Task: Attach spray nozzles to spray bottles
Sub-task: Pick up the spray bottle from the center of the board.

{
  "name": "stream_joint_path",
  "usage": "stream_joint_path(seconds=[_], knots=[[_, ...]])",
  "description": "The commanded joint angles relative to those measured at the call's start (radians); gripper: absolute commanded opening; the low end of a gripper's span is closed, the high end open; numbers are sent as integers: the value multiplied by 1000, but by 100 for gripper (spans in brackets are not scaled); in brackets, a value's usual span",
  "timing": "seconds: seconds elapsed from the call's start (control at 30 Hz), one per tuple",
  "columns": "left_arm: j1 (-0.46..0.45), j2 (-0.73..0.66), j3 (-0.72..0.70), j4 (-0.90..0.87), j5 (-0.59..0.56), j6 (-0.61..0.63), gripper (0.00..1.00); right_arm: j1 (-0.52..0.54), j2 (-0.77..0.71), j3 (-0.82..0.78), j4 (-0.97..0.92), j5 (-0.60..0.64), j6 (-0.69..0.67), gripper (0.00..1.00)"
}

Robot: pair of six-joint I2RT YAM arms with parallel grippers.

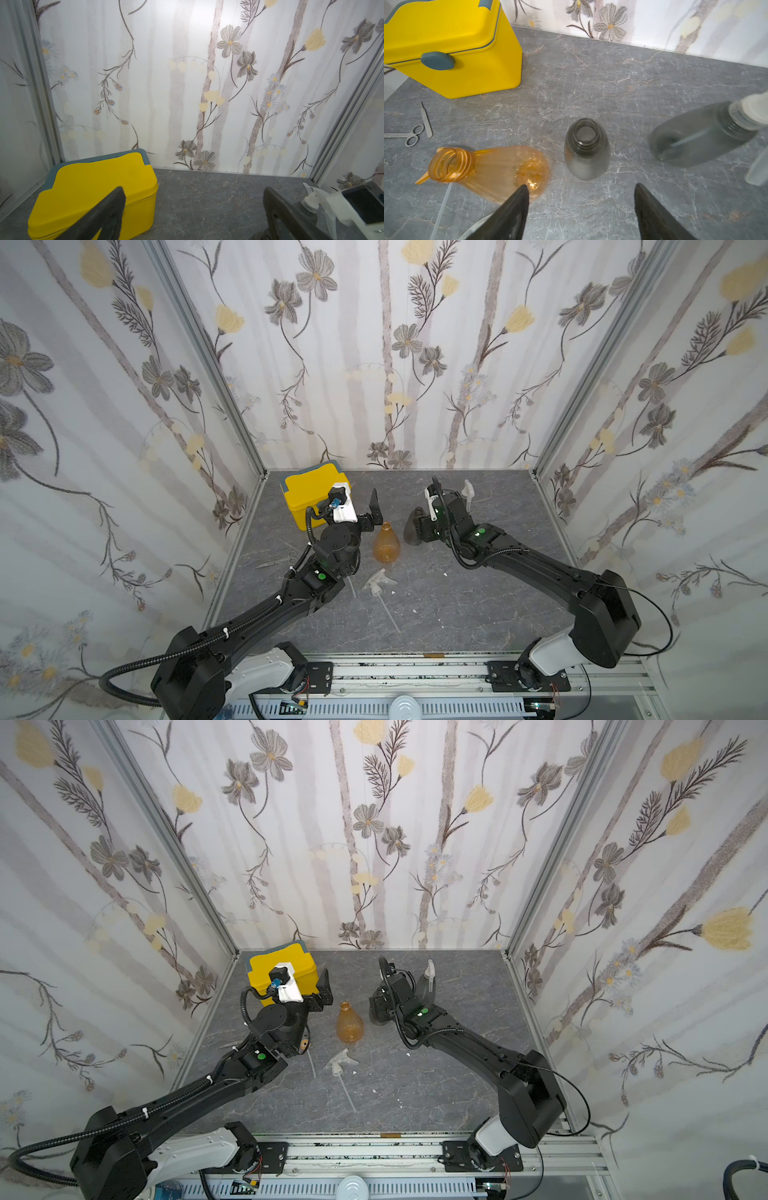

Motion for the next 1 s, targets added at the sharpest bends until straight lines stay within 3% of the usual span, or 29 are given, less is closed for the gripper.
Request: stream_joint_path(seconds=[0.0, 0.53, 0.97], knots=[[4, -3, 10, 12, 25, 1, 100, -27, 70, 49, 37, -93, -68, 78], [7, 14, 14, 1, 101, -5, 100, -85, 333, 201, 64, -96, -67, 69], [9, 14, 15, -1, 117, -5, 100, -76, 289, 142, 96, -70, -60, 52]])
